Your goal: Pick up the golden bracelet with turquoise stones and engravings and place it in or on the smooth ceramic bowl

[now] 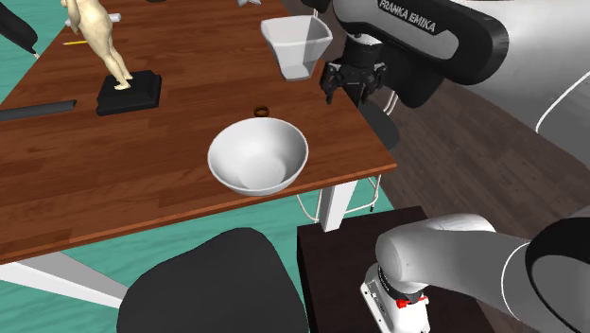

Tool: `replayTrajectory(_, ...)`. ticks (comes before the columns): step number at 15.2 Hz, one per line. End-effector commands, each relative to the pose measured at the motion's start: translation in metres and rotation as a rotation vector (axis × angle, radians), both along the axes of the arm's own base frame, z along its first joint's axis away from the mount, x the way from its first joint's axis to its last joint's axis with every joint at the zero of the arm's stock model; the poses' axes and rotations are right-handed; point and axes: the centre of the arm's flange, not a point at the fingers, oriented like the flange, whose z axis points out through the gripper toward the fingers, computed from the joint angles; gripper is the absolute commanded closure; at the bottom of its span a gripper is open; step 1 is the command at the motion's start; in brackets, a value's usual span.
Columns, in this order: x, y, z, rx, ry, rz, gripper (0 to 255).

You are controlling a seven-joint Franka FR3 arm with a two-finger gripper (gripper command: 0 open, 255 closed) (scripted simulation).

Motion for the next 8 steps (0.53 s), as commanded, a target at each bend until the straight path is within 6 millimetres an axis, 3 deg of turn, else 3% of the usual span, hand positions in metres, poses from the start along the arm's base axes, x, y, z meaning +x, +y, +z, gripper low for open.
replayTrajectory(1, 0.009, 0.030, 0.002, -0.005, -0.007, 0.030, 0)
replayTrajectory(8, 0.032, 0.121, 0.007, -0.027, -0.029, 0.134, 0)
